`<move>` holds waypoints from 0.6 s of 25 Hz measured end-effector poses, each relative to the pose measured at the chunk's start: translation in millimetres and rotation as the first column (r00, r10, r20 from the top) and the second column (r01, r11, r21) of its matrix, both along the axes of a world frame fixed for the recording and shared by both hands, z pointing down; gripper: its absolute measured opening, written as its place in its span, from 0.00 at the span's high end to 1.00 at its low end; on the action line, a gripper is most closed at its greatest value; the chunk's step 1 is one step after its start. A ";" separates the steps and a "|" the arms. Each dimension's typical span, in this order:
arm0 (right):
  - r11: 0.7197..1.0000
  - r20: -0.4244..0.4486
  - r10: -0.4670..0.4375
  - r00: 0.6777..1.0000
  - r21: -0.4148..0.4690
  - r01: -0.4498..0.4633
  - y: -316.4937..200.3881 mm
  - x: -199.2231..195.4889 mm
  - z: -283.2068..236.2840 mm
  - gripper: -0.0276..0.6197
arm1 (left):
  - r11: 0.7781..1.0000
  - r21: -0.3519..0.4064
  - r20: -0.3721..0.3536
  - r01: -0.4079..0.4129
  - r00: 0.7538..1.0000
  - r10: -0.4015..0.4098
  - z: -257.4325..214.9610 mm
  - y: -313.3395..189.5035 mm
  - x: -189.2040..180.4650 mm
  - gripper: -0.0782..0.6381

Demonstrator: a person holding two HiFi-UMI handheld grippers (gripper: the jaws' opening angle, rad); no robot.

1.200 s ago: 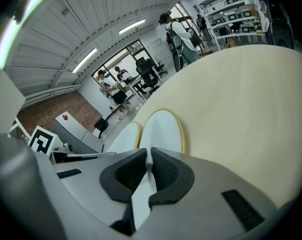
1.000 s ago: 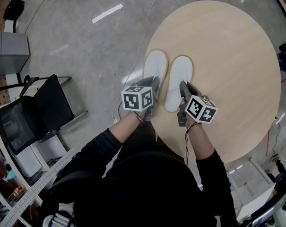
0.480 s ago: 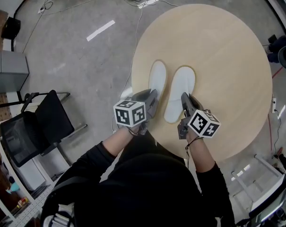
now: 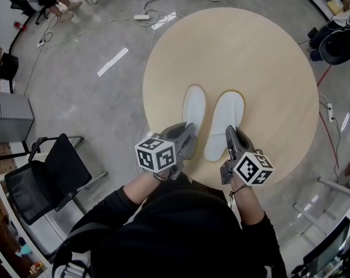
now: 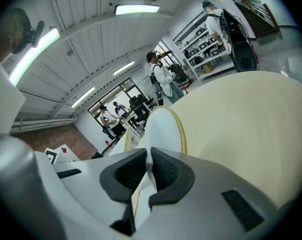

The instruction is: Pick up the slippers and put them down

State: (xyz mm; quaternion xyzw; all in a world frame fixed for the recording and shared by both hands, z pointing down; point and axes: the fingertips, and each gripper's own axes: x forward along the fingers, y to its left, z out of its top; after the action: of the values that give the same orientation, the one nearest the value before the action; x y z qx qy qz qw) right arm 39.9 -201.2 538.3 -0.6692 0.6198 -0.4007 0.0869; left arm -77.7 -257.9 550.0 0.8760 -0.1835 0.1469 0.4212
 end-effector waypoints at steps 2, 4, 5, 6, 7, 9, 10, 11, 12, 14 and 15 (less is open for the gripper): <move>0.999 0.010 0.036 0.999 0.013 -0.036 20.8 9.8 -11.8 0.91 | 1.000 0.005 -0.035 -0.004 0.999 0.005 -16.2 13.8 6.2 0.84; 0.996 0.023 0.082 0.996 0.040 -0.083 36.7 19.7 -20.8 0.91 | 1.000 0.008 -0.070 -0.009 0.998 0.010 -26.8 21.1 14.0 0.84; 0.993 0.027 0.104 0.994 0.056 -0.105 43.1 25.5 -25.9 0.91 | 1.000 0.012 -0.078 -0.018 0.997 0.019 -30.8 23.6 19.5 0.84; 0.990 0.030 0.120 0.992 0.069 -0.121 50.0 31.5 -31.4 0.91 | 1.000 0.015 -0.082 -0.026 0.996 0.027 -35.1 27.5 25.7 0.84; 0.988 0.032 0.129 0.991 0.078 -0.132 57.6 37.6 -36.8 0.91 | 0.999 0.017 -0.084 -0.033 0.996 0.034 -39.8 33.1 32.1 0.84; 0.986 0.037 0.138 0.990 0.089 -0.141 74.3 49.2 -46.5 0.91 | 0.999 0.022 -0.084 -0.044 0.995 0.046 -49.3 48.6 45.3 0.84; 0.985 0.039 0.141 0.989 0.094 -0.144 83.3 54.4 -50.7 0.91 | 0.998 0.025 -0.083 -0.051 0.995 0.052 -53.8 57.9 51.7 0.84; 0.984 0.040 0.145 0.989 0.100 -0.148 92.5 59.5 -54.6 0.91 | 0.998 0.028 -0.083 -0.058 0.995 0.060 -58.2 67.7 58.1 0.84; 0.982 0.042 0.150 0.988 0.106 -0.153 101.6 64.5 -58.0 0.91 | 0.997 0.032 -0.085 -0.066 0.994 0.068 -62.5 77.4 64.5 0.84; 0.979 0.045 0.160 0.986 0.120 -0.164 118.2 74.6 -63.4 0.91 | 0.996 0.041 -0.091 -0.083 0.992 0.086 -70.3 95.3 77.1 0.84; 0.978 0.047 0.164 0.985 0.125 -0.169 126.0 79.7 -65.4 0.91 | 0.995 0.047 -0.093 -0.090 0.991 0.094 -73.8 103.5 83.0 0.84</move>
State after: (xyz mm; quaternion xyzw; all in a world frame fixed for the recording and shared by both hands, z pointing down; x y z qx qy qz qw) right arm 119.6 -75.2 472.9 -0.7044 0.5844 -0.3633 0.1741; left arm 5.4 -154.4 476.2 0.8982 -0.1258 0.1204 0.4037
